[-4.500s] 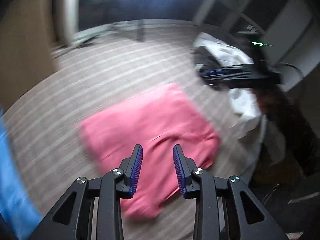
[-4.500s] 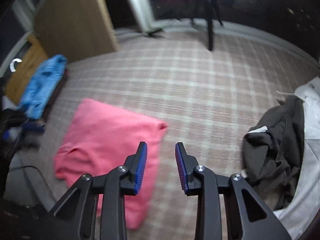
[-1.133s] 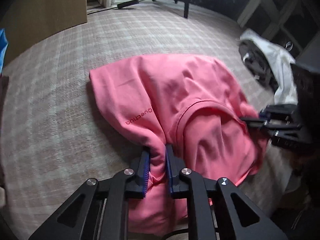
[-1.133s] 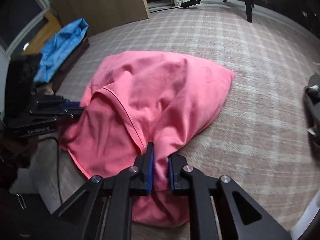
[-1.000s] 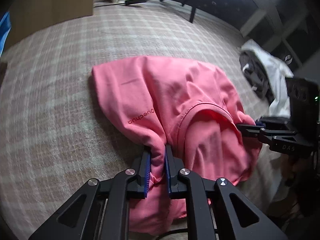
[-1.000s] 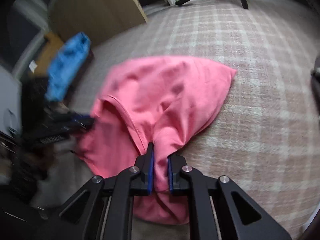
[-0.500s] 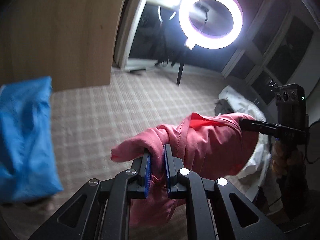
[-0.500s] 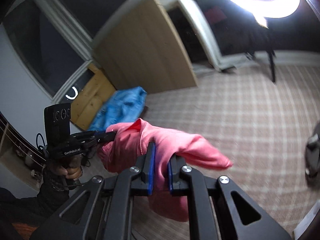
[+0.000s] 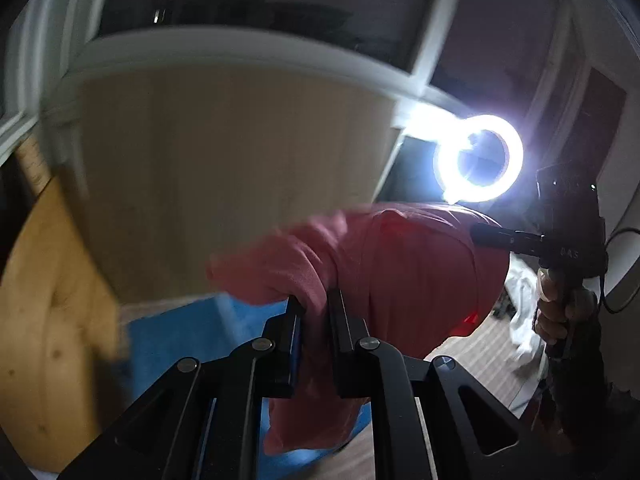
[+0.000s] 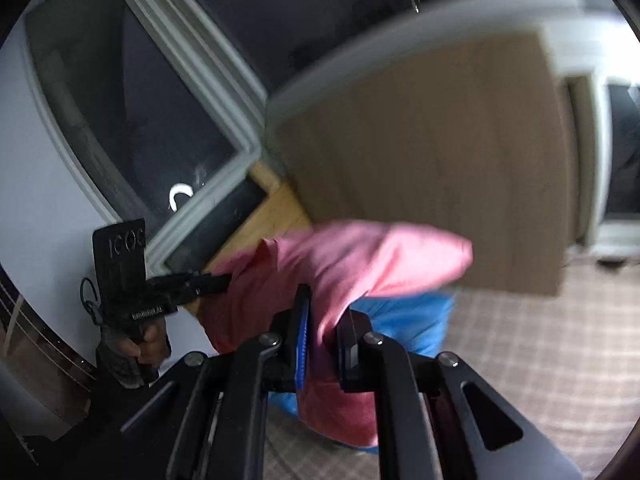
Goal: Fold clothes
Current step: 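Carry the folded pink shirt with both grippers onto the blue cloth stack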
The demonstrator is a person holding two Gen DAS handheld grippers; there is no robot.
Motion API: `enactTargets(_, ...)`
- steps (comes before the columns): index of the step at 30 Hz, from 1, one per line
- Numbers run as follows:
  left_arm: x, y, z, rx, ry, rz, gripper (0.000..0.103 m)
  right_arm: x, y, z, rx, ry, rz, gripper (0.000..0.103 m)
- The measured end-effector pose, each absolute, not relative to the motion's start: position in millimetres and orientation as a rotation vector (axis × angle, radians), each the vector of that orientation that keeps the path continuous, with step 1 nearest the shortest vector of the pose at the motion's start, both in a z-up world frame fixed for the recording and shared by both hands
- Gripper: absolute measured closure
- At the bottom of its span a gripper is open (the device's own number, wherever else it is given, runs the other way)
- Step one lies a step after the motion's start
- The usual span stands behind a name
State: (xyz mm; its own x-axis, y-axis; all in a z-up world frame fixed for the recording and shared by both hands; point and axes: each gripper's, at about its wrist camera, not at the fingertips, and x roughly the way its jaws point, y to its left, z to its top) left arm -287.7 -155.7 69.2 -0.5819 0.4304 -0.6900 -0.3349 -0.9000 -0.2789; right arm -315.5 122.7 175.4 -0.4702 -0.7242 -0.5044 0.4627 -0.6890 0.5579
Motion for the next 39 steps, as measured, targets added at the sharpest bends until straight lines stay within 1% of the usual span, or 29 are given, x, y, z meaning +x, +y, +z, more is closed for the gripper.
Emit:
enactTargets(1,-289.7,-169.0,41.7,-1.200,-0.184,2.440,0.092,-319.1,110.9,153.0,1.024,-0.475,-2.142,0.092)
enactTargets(3,-295.0,-193.7,-19.9,-1.383,-0.227,2.387,0.092,-328.2,81.3,87.7,1.196,-0.524,-2.065,0.092)
enactTargets(6,-301.1,-227.2,-106.5,-1.633,-0.302,2.288,0.093,-329.4,45.3,0.0,1.454,-0.485,-2.004,0.092)
enactTargets(7,-299.1,-235.3,-125.5,-1.656,-0.353,2.258,0.093,-326.5,40.7,-12.2,1.475,-0.492,-1.981,0.092)
enactTargets(8,-296.3,-240.7,-133.0,-1.646,-0.396,2.247,0.092,-323.9,37.9,-20.1,1.488,-0.496,-1.966,0.091)
enactTargets(10,-291.8,-244.4,-131.0,-1.608,-0.396,2.254,0.089,-320.0,40.1,-13.7,1.492,-0.474,-1.967,0.087)
enactTargets(12,-288.8,-247.6,-119.4,-1.576,-0.366,2.294,0.086,-319.3,44.8,2.8,1.482,-0.439,-1.985,0.086)
enactTargets(13,-287.6,-250.0,-111.2,-1.555,-0.355,2.318,0.085,-315.7,51.3,16.0,1.442,-0.421,-2.006,0.083)
enactTargets(14,-287.2,-251.7,-102.8,-1.521,-0.356,2.335,0.081,-313.1,58.5,30.3,1.394,-0.409,-2.028,0.078)
enactTargets(15,-287.1,-253.2,-94.4,-1.483,-0.361,2.350,0.077,-313.5,63.5,39.7,1.354,-0.412,-2.043,0.066)
enactTargets(16,-292.2,-253.7,-88.1,-1.454,-0.345,2.378,0.068,-316.1,68.4,49.4,1.311,-0.415,-2.065,0.058)
enactTargets(17,-298.9,-253.9,-82.4,-1.427,-0.323,2.410,0.062,-322.0,72.0,58.1,1.270,-0.416,-2.098,0.058)
enactTargets(19,-319.5,-253.4,-77.9,-1.406,-0.285,2.460,0.062,-336.4,72.2,63.4,1.242,-0.382,-2.162,0.058)
enactTargets(24,-376.1,-245.4,-115.5,-1.513,-0.273,2.446,0.064,-382.9,50.6,42.5,1.301,-0.290,-2.184,0.058)
enactTargets(27,-380.1,-241.9,-131.0,-1.532,-0.228,2.428,0.062,-394.2,35.1,31.0,1.338,-0.235,-2.185,0.058)
enactTargets(30,-385.0,-242.0,-138.5,-1.534,-0.225,2.421,0.062,-405.9,33.2,17.9,1.396,-0.260,-2.138,0.058)
enactTargets(31,-387.4,-241.9,-140.4,-1.526,-0.237,2.417,0.063,-406.7,32.1,14.0,1.395,-0.284,-2.112,0.059)
enactTargets(32,-387.8,-242.1,-139.9,-1.516,-0.243,2.416,0.064,-406.3,31.2,11.3,1.391,-0.303,-2.094,0.062)
enactTargets(33,-387.4,-242.6,-138.9,-1.505,-0.247,2.417,0.067,-403.9,30.7,11.3,1.381,-0.313,-2.088,0.079)
enactTargets(34,-386.9,-243.3,-138.7,-1.491,-0.253,2.420,0.083,-401.9,30.6,11.8,1.369,-0.323,-2.082,0.096)
enactTargets(35,-386.2,-244.0,-138.7,-1.475,-0.260,2.424,0.099,-399.3,30.7,13.3,1.355,-0.330,-2.080,0.097)
enactTargets(39,-366.4,-243.3,-119.4,-1.357,-0.226,2.498,0.099,-382.4,37.7,34.6,1.281,-0.336,-2.113,0.098)
